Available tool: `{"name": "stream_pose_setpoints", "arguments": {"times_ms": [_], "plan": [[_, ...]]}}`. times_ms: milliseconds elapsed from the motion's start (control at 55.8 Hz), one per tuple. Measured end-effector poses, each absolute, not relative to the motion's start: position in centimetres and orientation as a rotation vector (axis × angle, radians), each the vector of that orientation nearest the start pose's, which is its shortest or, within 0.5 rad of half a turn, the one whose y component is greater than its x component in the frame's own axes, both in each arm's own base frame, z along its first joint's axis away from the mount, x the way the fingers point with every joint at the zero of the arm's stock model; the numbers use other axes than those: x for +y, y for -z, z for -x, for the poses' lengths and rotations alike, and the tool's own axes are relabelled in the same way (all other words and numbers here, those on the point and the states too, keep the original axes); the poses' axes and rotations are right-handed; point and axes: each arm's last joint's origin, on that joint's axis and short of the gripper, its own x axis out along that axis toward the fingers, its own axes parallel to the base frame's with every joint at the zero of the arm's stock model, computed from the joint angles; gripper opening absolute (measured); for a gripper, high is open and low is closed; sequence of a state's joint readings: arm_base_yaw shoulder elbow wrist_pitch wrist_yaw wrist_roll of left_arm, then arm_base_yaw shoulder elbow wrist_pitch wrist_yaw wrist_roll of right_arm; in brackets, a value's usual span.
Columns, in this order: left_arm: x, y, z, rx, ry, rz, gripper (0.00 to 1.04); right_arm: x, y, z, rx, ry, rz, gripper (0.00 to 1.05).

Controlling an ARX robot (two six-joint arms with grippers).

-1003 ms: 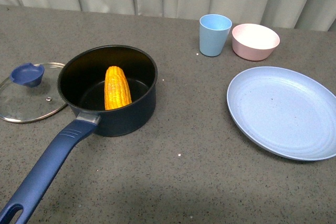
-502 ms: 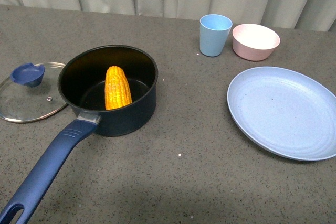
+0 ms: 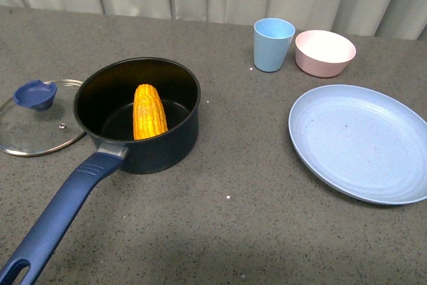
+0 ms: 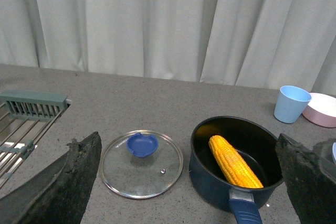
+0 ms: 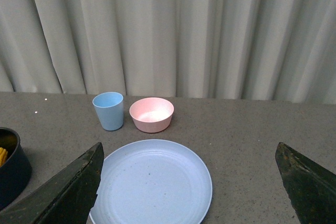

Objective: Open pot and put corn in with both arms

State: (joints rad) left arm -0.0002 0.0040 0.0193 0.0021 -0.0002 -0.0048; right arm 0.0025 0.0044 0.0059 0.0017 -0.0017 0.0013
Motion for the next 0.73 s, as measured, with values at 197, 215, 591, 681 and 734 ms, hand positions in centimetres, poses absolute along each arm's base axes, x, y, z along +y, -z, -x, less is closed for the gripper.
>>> {"name": "stream_pose_setpoints", "arguments": {"times_ms": [197,215,591,681,734], "plan": [[0.00,-17.01,-9.67,-0.018,0.000,0.005,0.98,0.03,-16.53,-9.76,-0.003,-0.004,-0.001,0.96],[0.00,-17.01,-9.67,-0.018,0.000,0.005,0.98,0.03,-16.53,-9.76,-0.003,-0.004,-0.001,0.96],[0.00,-17.01,-9.67,-0.018,0.000,0.005,0.98,0.03,-16.53,-9.76,-0.003,-0.004,-0.001,0.96],[0.00,-17.01,-9.67,-0.018,0.000,0.005,0.98,0.03,-16.53,-9.76,-0.003,-0.004,-0.001,0.96],[0.00,-17.01,-9.67,-0.018,0.000,0.005,0.98,0.03,-16.53,-9.76,-0.003,-0.004,-0.001,0.96]]}}
